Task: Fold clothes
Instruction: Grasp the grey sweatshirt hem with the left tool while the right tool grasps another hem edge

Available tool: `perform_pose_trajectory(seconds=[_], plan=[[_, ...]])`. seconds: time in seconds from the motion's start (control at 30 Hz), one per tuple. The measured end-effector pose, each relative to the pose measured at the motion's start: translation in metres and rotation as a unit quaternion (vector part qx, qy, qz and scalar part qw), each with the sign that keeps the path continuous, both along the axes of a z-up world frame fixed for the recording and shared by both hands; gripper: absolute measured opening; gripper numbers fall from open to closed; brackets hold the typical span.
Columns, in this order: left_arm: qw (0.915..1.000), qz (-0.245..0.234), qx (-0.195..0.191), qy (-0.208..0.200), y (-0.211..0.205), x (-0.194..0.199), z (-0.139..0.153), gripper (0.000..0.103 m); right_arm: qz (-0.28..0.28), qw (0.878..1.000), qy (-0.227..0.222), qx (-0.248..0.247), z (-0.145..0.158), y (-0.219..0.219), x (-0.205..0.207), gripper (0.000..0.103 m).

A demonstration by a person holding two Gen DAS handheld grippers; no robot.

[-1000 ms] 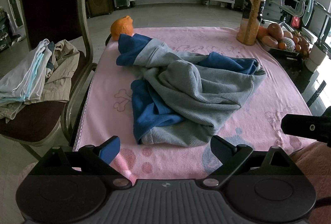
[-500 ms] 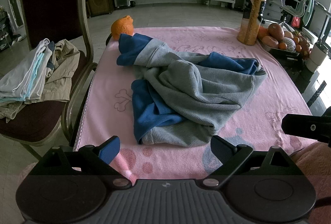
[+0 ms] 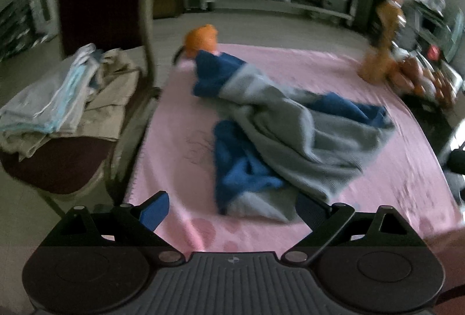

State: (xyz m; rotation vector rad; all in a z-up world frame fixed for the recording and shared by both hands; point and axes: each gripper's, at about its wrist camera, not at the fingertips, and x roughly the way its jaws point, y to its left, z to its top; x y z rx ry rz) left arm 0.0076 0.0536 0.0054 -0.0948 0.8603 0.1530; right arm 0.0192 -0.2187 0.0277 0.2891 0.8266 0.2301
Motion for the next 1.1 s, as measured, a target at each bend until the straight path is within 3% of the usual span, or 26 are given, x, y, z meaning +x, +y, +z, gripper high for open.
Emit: perform_pose_trajectory(seconds=[0.17,0.23,0.37,0.43,0.53,0.57,0.7,0.83,0.87,0.93,1.03,1.1], plan=[[0.9989,0.032,-0.033,0.008,0.026,0.015,-0.007,0.083,-0.004,0.999,-0.037,0.011,0.015,-0.011,0.033,0.093],[0.9980,0.038,-0.048,0.017,0.030,0.023,-0.014,0.076,-0.001,0.998,-0.053,0.021,0.021,-0.014,0.050,0.093],[0.9973,0.037,-0.057,0.029,0.026,0.039,-0.030,0.071,0.002,0.996,-0.078,0.047,0.018,-0.025,0.091,0.092],[0.9970,0.024,-0.065,0.034,0.020,0.044,-0.040,0.071,-0.009,0.996,-0.077,0.050,0.010,-0.032,0.113,0.077],[0.9943,-0.002,-0.092,0.054,0.007,0.047,-0.063,0.066,-0.030,0.996,-0.066,0.047,-0.017,-0.044,0.142,0.030],[0.9930,-0.006,-0.101,0.061,0.004,0.047,-0.071,0.066,-0.038,0.997,-0.059,0.044,-0.028,-0.050,0.150,0.027],[0.9866,0.002,-0.132,0.096,-0.001,0.051,-0.100,0.064,-0.071,0.995,-0.001,0.069,-0.084,-0.075,0.184,0.028],[0.9802,0.051,-0.157,0.109,0.014,0.056,-0.113,0.064,-0.112,0.987,0.066,0.095,-0.134,-0.096,0.206,0.030],[0.9788,0.060,-0.162,0.109,0.017,0.056,-0.115,0.064,-0.127,0.985,0.078,0.087,-0.141,-0.099,0.212,0.031],[0.9786,0.060,-0.164,0.110,0.016,0.056,-0.116,0.064,-0.159,0.980,0.099,0.064,-0.151,-0.104,0.225,0.048],[0.9800,0.053,-0.156,0.111,0.011,0.056,-0.118,0.065,-0.194,0.973,0.122,0.037,-0.165,-0.108,0.242,0.051],[0.9796,0.055,-0.160,0.108,0.012,0.055,-0.118,0.065,-0.200,0.968,0.140,0.051,-0.175,-0.108,0.252,0.050]])
